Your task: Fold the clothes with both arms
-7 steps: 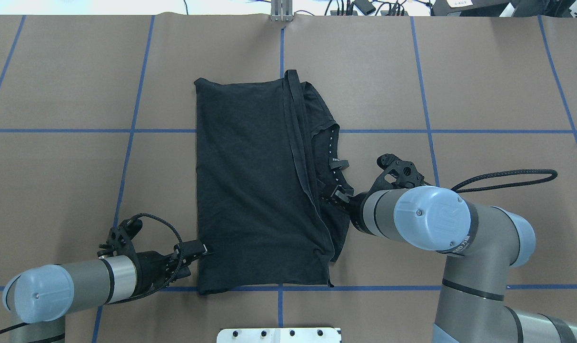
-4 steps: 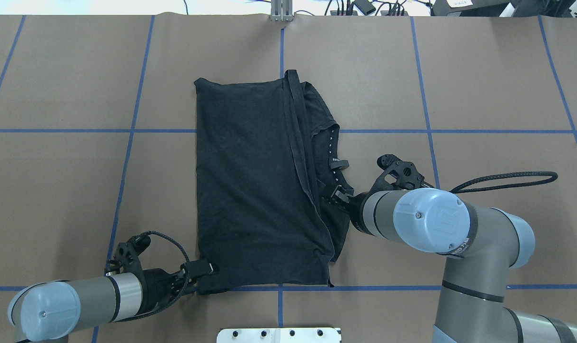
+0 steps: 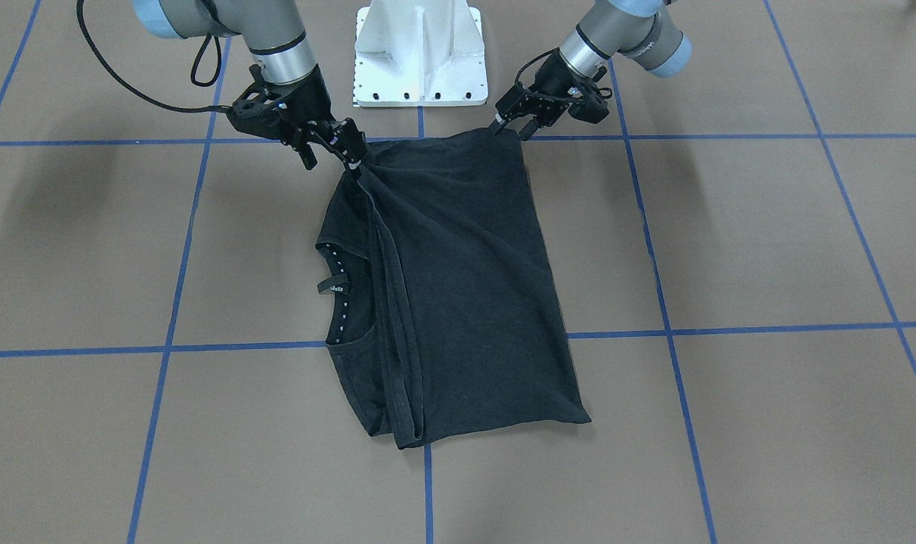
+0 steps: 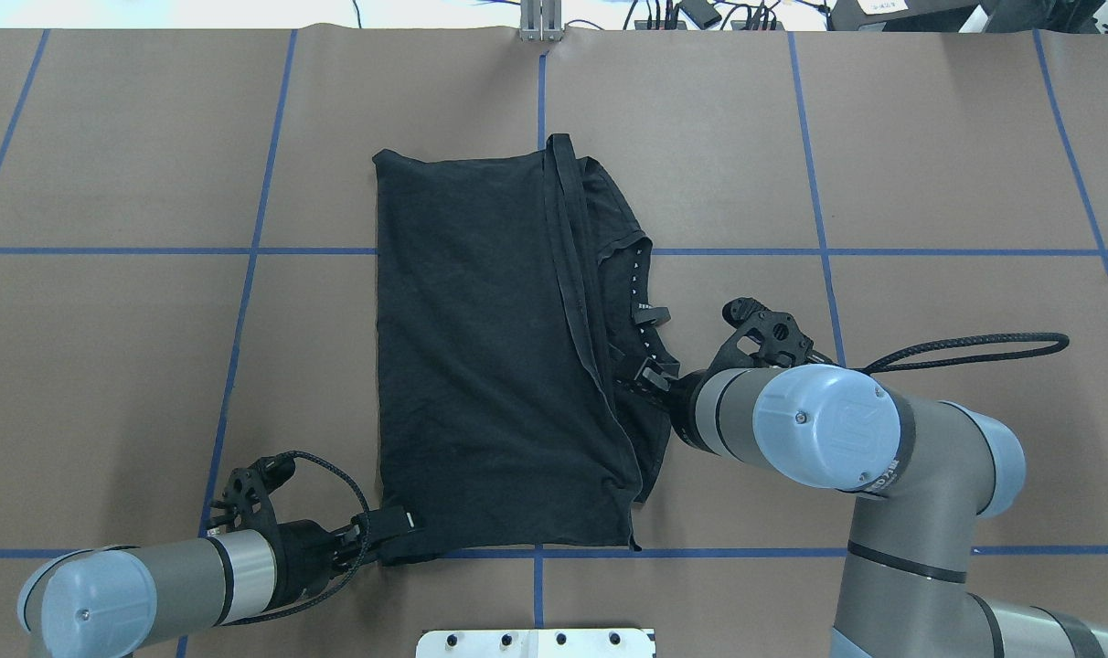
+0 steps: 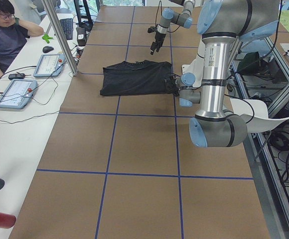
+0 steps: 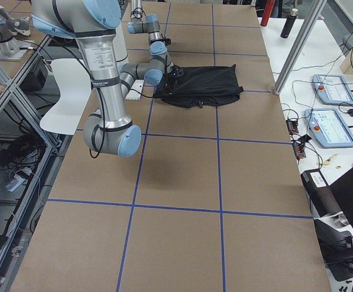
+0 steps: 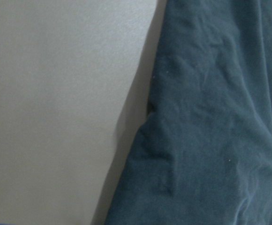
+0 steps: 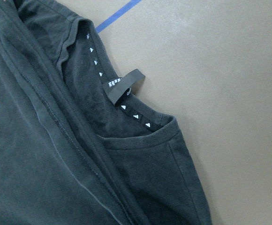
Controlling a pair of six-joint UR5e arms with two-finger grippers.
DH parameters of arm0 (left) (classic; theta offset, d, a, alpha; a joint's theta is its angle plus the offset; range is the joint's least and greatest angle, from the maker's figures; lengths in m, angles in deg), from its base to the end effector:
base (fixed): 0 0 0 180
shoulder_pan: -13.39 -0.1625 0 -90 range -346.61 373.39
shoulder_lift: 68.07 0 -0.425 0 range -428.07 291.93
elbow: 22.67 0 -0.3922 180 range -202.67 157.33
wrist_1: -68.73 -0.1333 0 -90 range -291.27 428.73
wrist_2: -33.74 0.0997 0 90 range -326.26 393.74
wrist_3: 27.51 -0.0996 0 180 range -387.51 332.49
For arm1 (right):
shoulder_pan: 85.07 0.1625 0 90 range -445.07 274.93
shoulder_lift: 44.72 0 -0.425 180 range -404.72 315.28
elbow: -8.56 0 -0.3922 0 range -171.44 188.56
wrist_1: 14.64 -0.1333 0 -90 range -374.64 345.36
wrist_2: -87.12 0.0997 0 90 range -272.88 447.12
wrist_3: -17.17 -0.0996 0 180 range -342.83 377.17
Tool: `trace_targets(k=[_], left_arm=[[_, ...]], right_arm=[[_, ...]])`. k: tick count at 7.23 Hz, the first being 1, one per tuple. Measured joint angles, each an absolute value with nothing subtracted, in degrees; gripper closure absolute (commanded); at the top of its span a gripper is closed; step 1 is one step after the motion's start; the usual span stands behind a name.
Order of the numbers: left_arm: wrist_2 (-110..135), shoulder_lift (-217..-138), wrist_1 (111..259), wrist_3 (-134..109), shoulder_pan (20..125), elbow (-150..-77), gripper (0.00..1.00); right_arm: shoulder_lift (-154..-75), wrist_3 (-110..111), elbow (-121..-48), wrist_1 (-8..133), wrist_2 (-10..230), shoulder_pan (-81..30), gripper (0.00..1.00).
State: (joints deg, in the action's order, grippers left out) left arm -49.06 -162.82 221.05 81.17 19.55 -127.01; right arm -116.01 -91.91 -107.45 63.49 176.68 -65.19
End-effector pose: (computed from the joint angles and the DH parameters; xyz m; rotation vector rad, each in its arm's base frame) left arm 0.4998 -0.2006 0.3739 -0.0521 1.4361 -0.4464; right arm -0.4745 -0.3141 0.2607 0.0142 -1.0058 0.6267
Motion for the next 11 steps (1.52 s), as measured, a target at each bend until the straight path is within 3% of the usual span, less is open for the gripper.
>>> trace_targets(k=[4, 6, 11], left_arm=[[-48.8, -162.8, 220.9, 81.1, 19.5, -126.7, 0.01], [-48.8, -162.9, 220.9, 81.1, 19.5, -126.5, 0.15], [-48.9, -163.7, 220.5, 81.1, 19.7, -126.6, 0.64]], right_arm=[[-116.1, -91.9, -107.5, 63.5, 175.7, -65.8, 0.00], [-116.1, -91.9, -107.5, 63.5, 175.6, -65.9, 0.00], [-116.1, -91.9, -107.5, 63.5, 175.6, -66.1, 0.00]])
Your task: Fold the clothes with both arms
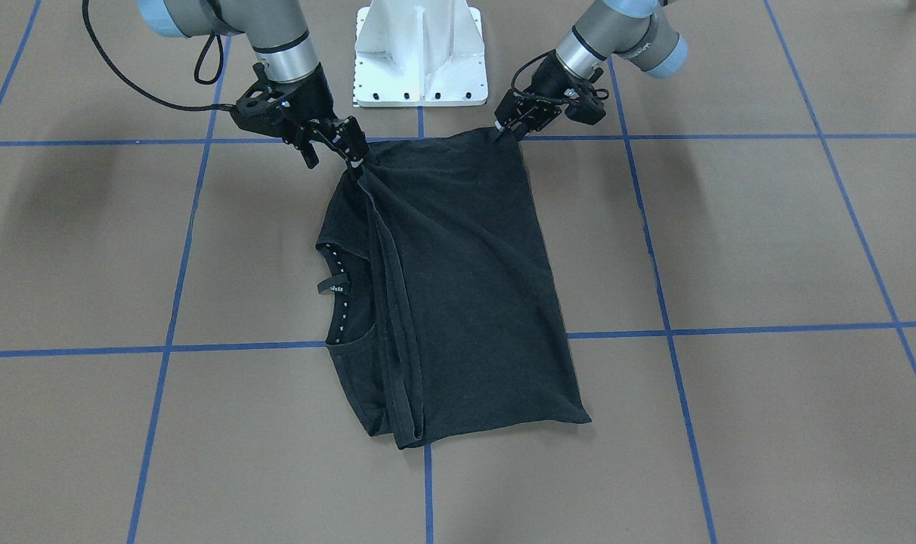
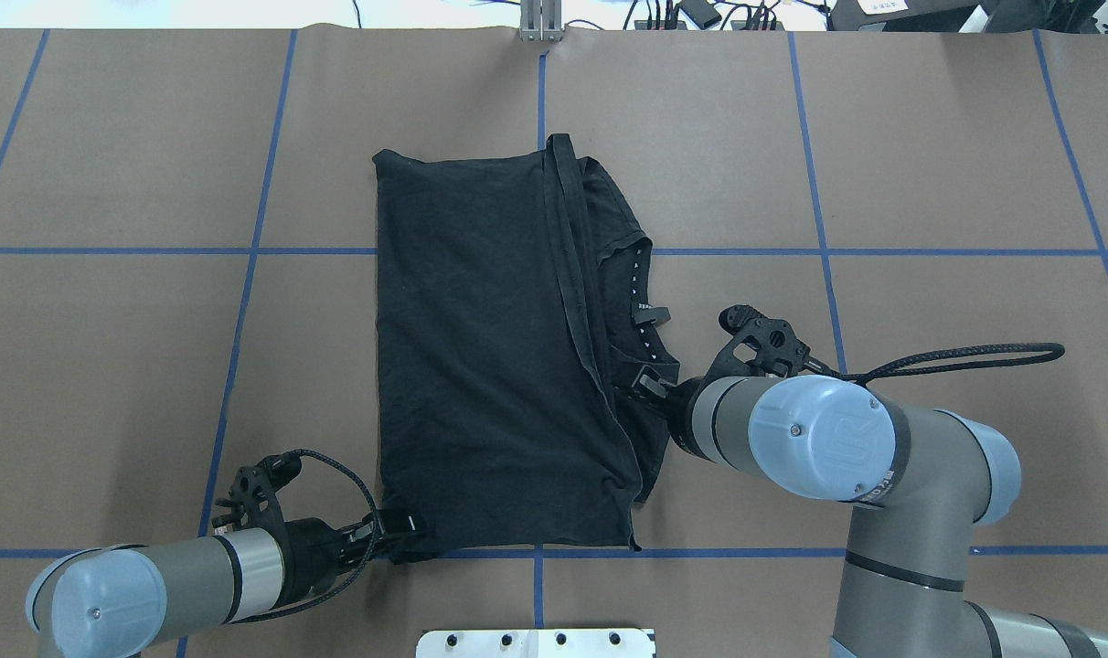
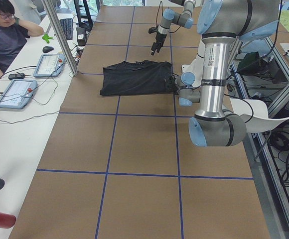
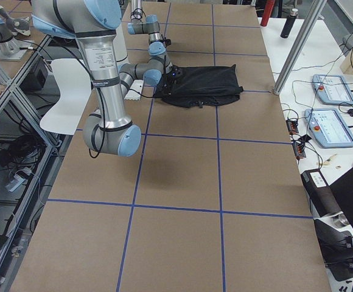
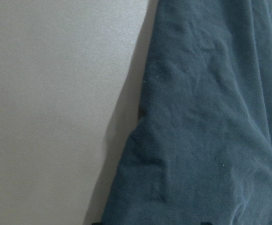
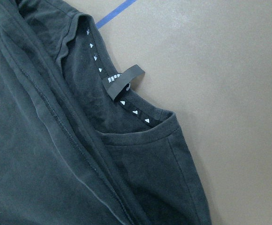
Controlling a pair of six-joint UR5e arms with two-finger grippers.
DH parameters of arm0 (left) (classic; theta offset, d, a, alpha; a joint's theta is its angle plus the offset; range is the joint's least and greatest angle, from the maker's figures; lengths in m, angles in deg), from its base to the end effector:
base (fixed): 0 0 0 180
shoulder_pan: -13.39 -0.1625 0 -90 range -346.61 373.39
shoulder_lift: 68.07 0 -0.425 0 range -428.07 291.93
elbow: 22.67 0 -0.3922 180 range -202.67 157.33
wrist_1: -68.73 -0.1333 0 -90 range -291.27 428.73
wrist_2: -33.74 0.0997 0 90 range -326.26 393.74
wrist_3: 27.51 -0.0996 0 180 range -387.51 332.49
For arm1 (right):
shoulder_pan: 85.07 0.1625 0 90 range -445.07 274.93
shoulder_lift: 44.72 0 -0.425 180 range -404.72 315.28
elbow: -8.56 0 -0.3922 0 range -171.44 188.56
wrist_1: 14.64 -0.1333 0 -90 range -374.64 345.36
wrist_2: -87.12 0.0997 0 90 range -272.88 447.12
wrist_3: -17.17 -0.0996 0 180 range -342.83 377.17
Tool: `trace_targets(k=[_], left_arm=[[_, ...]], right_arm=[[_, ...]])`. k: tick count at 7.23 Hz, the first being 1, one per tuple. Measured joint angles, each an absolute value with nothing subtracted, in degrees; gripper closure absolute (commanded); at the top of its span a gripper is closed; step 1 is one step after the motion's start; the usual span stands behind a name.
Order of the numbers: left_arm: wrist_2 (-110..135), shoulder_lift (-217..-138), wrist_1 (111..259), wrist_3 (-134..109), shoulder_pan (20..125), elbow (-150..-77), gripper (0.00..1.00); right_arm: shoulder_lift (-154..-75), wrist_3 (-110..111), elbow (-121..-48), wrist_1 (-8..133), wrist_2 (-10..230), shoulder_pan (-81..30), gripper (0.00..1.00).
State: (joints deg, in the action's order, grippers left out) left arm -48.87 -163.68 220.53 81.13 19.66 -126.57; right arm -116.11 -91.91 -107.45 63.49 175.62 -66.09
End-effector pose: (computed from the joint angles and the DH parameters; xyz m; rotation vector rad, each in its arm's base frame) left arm 0.5048 -0.2025 0.3708 -0.0472 1.4348 -0.4498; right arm -0.4786 -0.3083 0.2616 0.0236 -1.0037 0.6216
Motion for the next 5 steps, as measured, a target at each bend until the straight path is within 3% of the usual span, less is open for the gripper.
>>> trace_targets(k=[1, 2, 5], left_arm=[[-48.9, -163.7, 220.5, 81.1, 19.8, -126.8, 0.85], [-48.9, -163.5, 220.5, 81.1, 19.9, -127.1, 1.00], [-49.2, -163.2, 220.5, 81.0, 20.2, -127.8, 1.00]], right_arm=[[-116.2, -91.9, -107.5, 63.5, 175.6, -66.2, 0.00], [-116.2, -91.9, -107.4, 63.5, 175.5, -66.5, 0.00], [-117.2, -91.9, -106.3, 63.6, 172.7, -70.3, 0.00]])
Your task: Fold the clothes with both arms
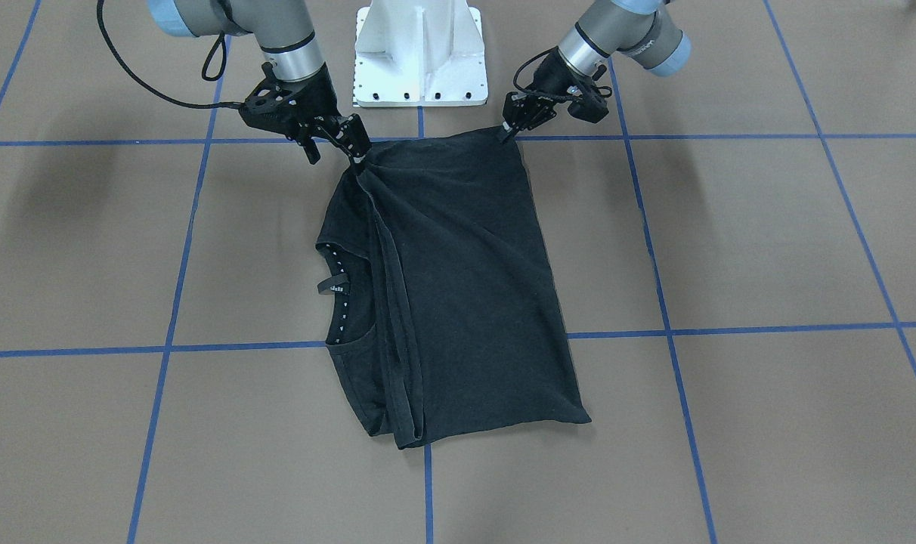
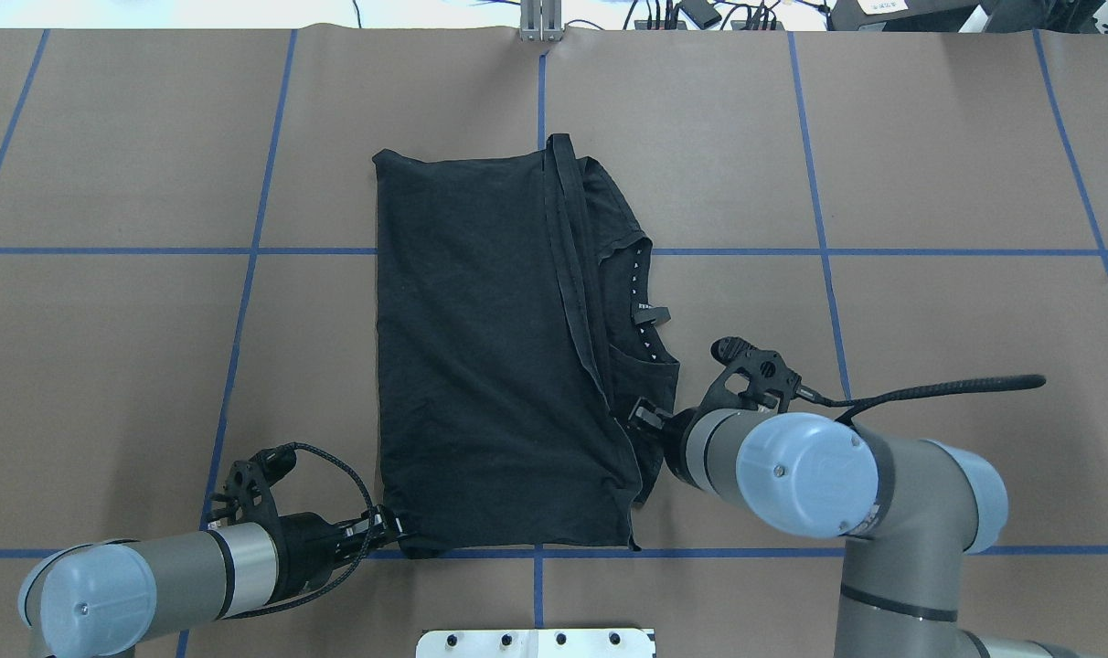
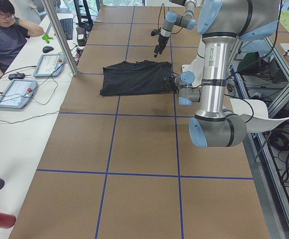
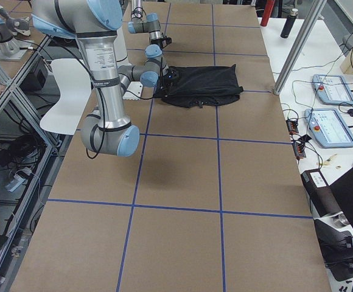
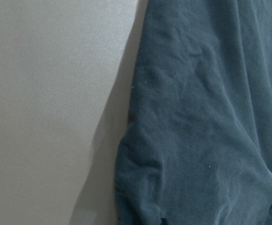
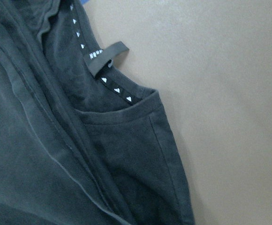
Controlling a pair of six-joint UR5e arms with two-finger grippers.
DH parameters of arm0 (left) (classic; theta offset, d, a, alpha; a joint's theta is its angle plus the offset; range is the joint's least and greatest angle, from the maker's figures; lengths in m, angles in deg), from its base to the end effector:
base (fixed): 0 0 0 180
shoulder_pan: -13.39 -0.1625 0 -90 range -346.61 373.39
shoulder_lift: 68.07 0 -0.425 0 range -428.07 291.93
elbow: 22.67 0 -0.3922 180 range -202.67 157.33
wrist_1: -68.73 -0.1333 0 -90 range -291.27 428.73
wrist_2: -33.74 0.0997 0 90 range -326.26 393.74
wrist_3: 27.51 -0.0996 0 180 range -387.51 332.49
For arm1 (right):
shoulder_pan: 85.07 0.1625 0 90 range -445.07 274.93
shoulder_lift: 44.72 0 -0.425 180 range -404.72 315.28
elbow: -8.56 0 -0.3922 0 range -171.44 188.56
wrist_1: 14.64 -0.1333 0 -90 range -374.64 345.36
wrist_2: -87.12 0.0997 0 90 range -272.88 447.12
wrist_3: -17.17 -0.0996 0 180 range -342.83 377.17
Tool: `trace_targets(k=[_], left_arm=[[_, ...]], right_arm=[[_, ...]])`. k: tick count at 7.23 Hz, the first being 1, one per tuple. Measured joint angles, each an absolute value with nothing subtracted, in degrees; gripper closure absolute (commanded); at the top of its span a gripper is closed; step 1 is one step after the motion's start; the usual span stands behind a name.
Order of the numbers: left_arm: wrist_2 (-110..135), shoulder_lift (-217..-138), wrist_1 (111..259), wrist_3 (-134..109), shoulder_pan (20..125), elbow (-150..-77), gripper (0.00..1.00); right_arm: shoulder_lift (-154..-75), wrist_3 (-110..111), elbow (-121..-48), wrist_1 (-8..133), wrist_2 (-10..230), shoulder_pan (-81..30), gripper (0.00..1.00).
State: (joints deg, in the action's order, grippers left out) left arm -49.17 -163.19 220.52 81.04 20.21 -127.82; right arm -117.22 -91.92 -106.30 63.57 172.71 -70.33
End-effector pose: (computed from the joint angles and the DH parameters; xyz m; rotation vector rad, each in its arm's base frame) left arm 0.4966 -0.2060 0.3648 -0.0453 1.4481 -0.4520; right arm -0.5023 -0.2779 0.2809 0.0358 -0.9614 0.5814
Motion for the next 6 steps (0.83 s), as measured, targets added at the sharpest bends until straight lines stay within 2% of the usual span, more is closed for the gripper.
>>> trace_targets(k=[4, 6], left_arm=[[-49.2, -163.4, 220.7, 81.1, 20.3, -128.0, 1.00], [-49.2, -163.4, 220.7, 81.1, 20.2, -128.0, 1.00]], right_arm=[[-116.0, -93.8, -102.7, 63.5, 168.1, -75.0, 0.03], [-114.2, -94.1, -100.4, 63.5, 167.7, -75.2, 0.12]])
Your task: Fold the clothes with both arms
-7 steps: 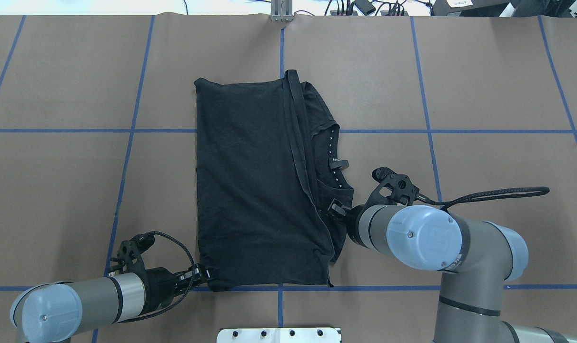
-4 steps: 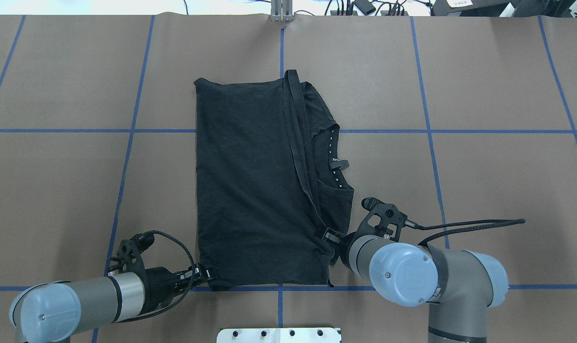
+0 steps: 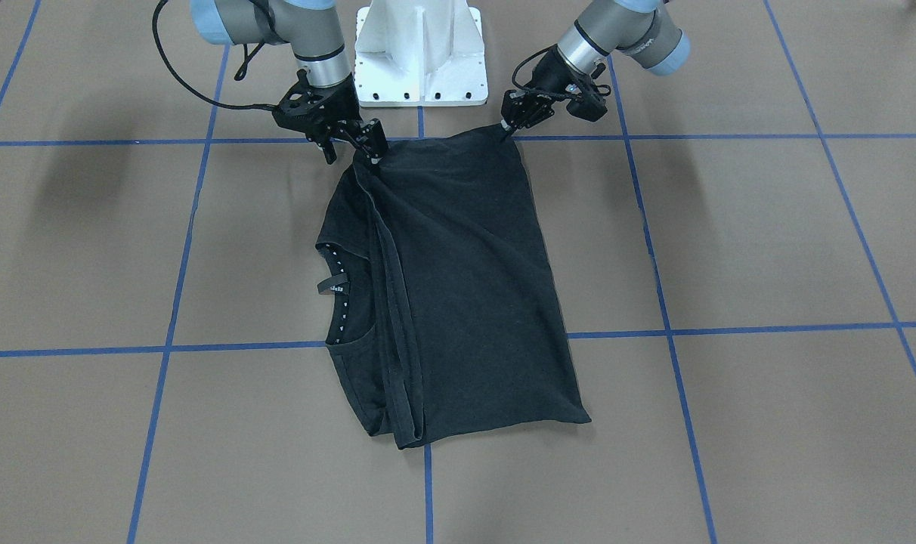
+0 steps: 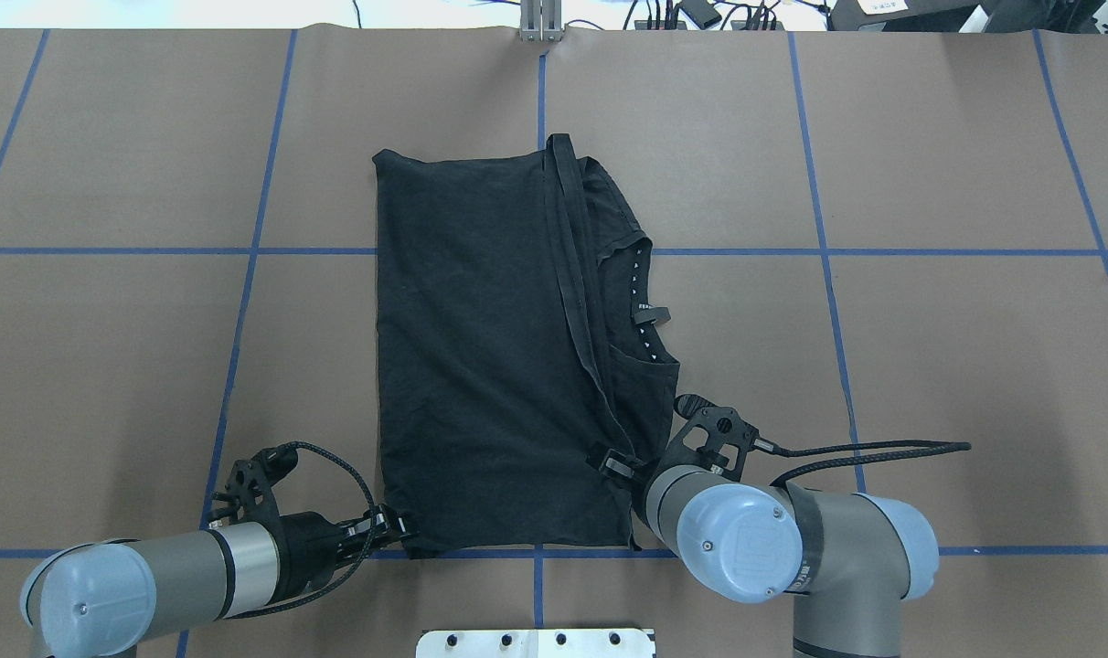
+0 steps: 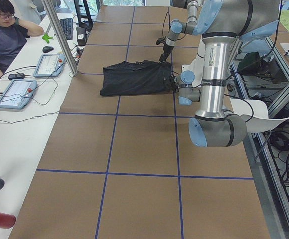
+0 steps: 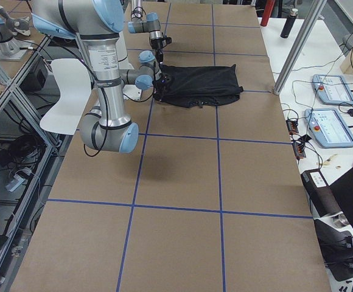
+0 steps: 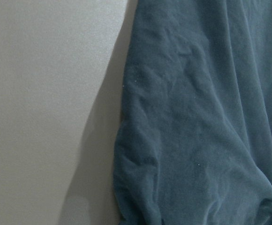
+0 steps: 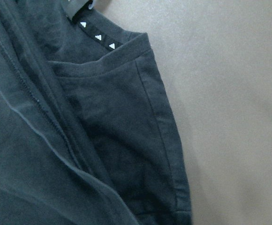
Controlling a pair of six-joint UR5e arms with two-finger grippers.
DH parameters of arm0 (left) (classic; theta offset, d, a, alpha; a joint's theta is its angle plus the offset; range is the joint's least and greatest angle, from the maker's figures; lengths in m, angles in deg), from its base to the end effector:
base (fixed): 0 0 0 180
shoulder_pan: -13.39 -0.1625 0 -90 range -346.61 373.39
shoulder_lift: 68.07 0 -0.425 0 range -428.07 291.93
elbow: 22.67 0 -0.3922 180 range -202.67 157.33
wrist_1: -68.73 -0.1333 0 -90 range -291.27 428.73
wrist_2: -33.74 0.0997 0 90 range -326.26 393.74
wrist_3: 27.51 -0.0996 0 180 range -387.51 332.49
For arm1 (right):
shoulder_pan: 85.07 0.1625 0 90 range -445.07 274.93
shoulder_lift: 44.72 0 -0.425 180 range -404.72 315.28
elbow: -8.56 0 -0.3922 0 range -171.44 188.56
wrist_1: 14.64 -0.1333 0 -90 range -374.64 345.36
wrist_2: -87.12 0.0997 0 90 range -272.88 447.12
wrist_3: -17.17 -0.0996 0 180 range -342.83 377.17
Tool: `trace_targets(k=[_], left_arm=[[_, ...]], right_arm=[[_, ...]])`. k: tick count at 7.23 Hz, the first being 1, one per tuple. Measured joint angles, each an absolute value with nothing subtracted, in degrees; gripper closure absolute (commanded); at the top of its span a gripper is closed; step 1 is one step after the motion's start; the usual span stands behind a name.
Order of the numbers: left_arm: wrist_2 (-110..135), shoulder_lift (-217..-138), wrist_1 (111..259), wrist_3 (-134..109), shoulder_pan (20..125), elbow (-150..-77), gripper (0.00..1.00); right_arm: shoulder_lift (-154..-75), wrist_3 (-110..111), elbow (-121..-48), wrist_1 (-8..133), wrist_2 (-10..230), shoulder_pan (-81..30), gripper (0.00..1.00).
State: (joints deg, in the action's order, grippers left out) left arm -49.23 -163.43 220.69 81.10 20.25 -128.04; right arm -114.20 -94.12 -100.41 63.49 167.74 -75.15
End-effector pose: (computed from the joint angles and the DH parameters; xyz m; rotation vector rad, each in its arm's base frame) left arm 0.4962 -0.2062 0.3605 -0.0479 1.4591 -0.4521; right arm -0.5561 -0.2491 0.2946 0.0642 -0.9188 0.5797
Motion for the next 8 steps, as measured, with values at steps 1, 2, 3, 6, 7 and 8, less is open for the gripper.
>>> trace_targets(k=[1, 2, 3, 6, 7, 8], left_arm=[[-49.2, -163.4, 220.7, 81.1, 20.2, -128.0, 1.00], [-49.2, -163.4, 220.7, 81.1, 20.2, -128.0, 1.00], [-49.2, -163.4, 220.7, 81.1, 20.2, -128.0, 1.00], [-49.2, -163.5, 220.7, 81.0, 20.2, -128.0, 1.00], [-49.2, -163.5, 220.7, 81.0, 20.2, -128.1, 1.00], [-49.2, -163.5, 220.7, 81.0, 20.2, -128.2, 1.00]], right_arm=[[-113.8, -94.0, -99.8, 63.5, 167.5, -75.2, 0.19], [-113.6, -93.6, -99.5, 63.5, 167.4, -75.1, 0.22], [-113.6, -93.1, -99.3, 63.5, 167.4, -75.1, 0.22], [-113.8, -91.1, -99.2, 63.5, 167.4, -74.9, 0.22], [-113.9, -90.9, -99.2, 63.5, 167.4, -74.9, 0.25], [-113.8, -90.8, -99.1, 63.6, 167.4, -74.9, 0.38]])
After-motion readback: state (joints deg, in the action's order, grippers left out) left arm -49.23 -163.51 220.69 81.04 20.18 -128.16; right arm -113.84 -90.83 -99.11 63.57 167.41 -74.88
